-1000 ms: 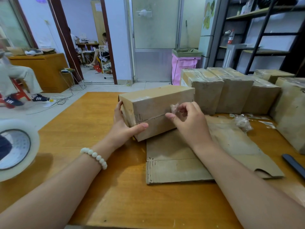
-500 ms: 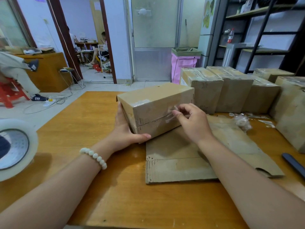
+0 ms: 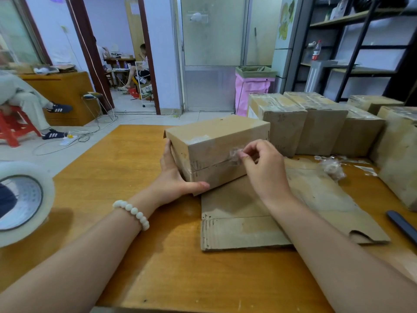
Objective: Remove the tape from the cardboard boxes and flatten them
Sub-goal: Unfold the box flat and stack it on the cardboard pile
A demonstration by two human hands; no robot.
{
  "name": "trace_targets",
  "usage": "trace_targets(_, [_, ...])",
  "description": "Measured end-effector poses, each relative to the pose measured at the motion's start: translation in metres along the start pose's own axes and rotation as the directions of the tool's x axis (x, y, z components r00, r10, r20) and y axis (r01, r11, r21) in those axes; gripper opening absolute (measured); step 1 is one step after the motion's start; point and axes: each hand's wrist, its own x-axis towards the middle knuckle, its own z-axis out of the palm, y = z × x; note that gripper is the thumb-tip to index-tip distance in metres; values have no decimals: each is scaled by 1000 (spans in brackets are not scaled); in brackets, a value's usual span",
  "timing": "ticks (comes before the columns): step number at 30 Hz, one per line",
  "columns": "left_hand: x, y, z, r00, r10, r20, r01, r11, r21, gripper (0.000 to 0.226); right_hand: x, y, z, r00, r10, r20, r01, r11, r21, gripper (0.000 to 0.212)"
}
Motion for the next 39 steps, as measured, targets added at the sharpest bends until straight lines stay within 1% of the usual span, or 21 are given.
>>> trace_targets(1, [-1,0,1,1000,4,-8,-4,1000,-2,162,-2,-1,3,1000,-26,13,26,1000,-10,9])
trace_targets(2, [-1,1,1,1000,5,-16,-5,1000,-4,161,-4,-3,6,999,-22,36,22,1000,-10,13])
trace_targets(4, [-1,2,2,1000,17,-25,-17,1000,3,159,-6,-5,11,996,39,75,-36,999,-38,40])
trace_targets(5, [-1,2,3,999,29,-23,-29,999,14,159,-5,-5,12,993,76,85,-72,996,-52,47])
trace_targets(6, [-1,2,3,999,35,-19,-34,999,24,160,-4,-5,12,991,99,86,-95,994,-51,46])
trace_targets(9, [-3,3,3,1000,23,-14,-22,999,41,160,-2,-4,10,995,83,61,-83,997,-2,27])
trace_targets(12, [-3,5,5,999,-14,-34,15,999,46,161,-8,-10,10,995,-71,66,68,996,58,10])
trace_targets(14, [-2,3,4,999,-30,-46,32,999,40,161,-13,-14,13,978,-163,132,149,983,106,11])
trace_targets(15, [-1,2,4,998,-28,-48,30,999,41,162,-12,-14,13,974,-138,178,112,983,146,15])
trace_targets(17, [-1,1,3,999,-16,-44,18,998,57,161,-8,-18,8,953,13,302,-106,950,294,23])
trace_targets(19, [-2,4,4,1000,-6,-30,9,997,79,161,-4,-18,3,909,158,384,-329,840,431,27])
trace_targets(20, [-2,5,4,1000,-5,-30,8,996,91,160,-4,-18,2,898,210,387,-382,808,448,25])
trace_targets(22, [-3,7,6,999,0,-45,5,994,111,156,-6,-20,3,917,227,328,-331,892,308,14])
trace_targets(24, [-4,6,6,998,10,-59,-3,993,116,151,-14,-19,11,939,172,297,-220,966,136,25])
trace_targets(26, [-5,7,7,998,11,-66,-3,993,118,150,-17,-18,15,971,93,220,-115,989,90,25])
trace_targets(28, [-6,8,7,997,2,-75,7,993,115,156,-17,-17,16,988,24,153,-36,996,80,19])
trace_targets(30, [-6,9,7,997,4,-80,5,994,113,160,-16,-17,15,989,25,147,-43,991,124,15])
trace_targets(33, [-5,9,7,996,12,-87,-2,993,117,160,-17,-18,15,979,38,200,-76,980,182,17])
trace_targets(36, [-6,9,7,996,19,-83,-7,990,139,161,-19,-22,15,956,131,261,-201,944,263,17])
trace_targets(38, [-7,10,8,995,33,-94,-18,987,157,161,-19,-23,15,952,192,238,-264,908,324,21])
trace_targets(39, [-8,11,10,994,40,-98,-23,986,165,161,-18,-23,16,958,192,213,-253,916,312,23])
